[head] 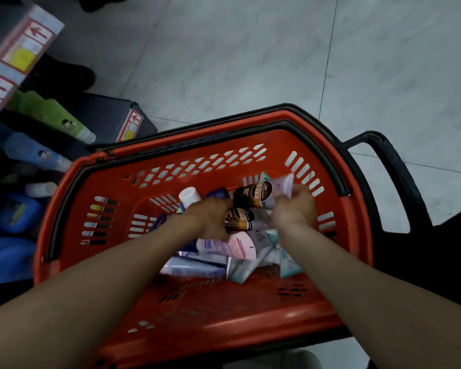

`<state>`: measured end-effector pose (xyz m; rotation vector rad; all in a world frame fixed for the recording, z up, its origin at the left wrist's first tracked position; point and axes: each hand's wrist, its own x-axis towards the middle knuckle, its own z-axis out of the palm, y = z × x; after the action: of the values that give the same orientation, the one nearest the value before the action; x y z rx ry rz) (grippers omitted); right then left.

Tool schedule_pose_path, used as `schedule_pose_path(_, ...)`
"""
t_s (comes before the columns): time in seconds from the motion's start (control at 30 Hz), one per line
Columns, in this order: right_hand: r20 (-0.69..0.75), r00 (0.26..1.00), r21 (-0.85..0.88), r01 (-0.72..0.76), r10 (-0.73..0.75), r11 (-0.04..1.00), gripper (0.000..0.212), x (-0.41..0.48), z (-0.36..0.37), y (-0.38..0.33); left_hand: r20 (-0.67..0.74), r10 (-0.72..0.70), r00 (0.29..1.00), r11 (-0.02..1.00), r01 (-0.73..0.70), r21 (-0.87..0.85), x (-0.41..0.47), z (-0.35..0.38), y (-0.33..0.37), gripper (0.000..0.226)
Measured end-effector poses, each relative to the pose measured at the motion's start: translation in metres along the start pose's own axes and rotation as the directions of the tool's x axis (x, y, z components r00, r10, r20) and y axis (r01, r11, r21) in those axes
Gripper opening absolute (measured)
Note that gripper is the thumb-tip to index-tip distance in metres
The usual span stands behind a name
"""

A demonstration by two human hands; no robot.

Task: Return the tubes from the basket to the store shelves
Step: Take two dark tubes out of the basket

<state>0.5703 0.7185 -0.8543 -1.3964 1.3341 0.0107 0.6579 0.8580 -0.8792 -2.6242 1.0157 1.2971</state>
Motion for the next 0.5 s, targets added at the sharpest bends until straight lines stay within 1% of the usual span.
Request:
schedule_pose_path(0.03, 0.004, 0.984, -0.116, 0.176, -0.176, 0.978, 0.005, -0.007, -0.003, -0.01, -0.056, -0.01, 0.998, 0.993, 0.003, -0.121, -0.01, 0.006, -0.006, 0.07)
schedule_pose_path(0.07, 0.03, 0.946, -0.139, 0.324, -0.323, 0.936, 0.004, -0.01, -0.003, -0.02, -0.098, -0.033, 0.995, 0.969, 0.007, -0.247, -0.021, 0.012, -0.012, 0.066)
schedule_pose_path(0.1, 0.066, 0.897, -0.174, 0.441, -0.436, 0.88, 0.006, -0.016, -0.003, -0.03, -0.126, -0.064, 0.99, 0.924, 0.011, -0.382, -0.034, 0.017, -0.016, 0.063)
schedule_pose_path(0.13, 0.082, 0.846, -0.169, 0.533, -0.527, 0.829, 0.008, -0.021, -0.001, -0.039, -0.136, -0.105, 0.985, 0.854, 0.02, -0.521, -0.046, 0.021, -0.02, 0.059)
schedule_pose_path(0.2, 0.121, 0.788, -0.12, 0.616, -0.604, 0.779, 0.013, -0.024, 0.006, -0.053, -0.117, -0.159, 0.98, 0.656, 0.016, -0.755, -0.073, 0.025, -0.027, 0.042)
schedule_pose_path(0.27, 0.143, 0.742, -0.083, 0.669, -0.655, 0.739, 0.017, -0.035, 0.007, -0.07, -0.063, -0.173, 0.983, 0.476, 0.027, -0.879, -0.101, 0.022, -0.034, 0.023)
schedule_pose_path(0.3, 0.152, 0.729, -0.043, 0.68, -0.667, 0.732, 0.017, -0.042, 0.007, -0.078, -0.041, -0.17, 0.985, 0.396, 0.03, -0.918, -0.115, 0.02, -0.037, 0.02)
schedule_pose_path(0.4, 0.209, 0.7, 0.09, 0.682, -0.683, 0.726, 0.013, -0.058, 0.006, -0.1, -0.055, -0.199, 0.978, 0.174, -0.02, -0.985, -0.153, 0.01, -0.039, 0.022)
schedule_pose_path(0.5, 0.218, 0.642, 0.101, 0.734, -0.735, 0.671, 0.015, -0.073, 0.001, -0.118, -0.079, -0.302, 0.95, -0.042, -0.096, -0.994, -0.186, -0.001, -0.032, 0.045)
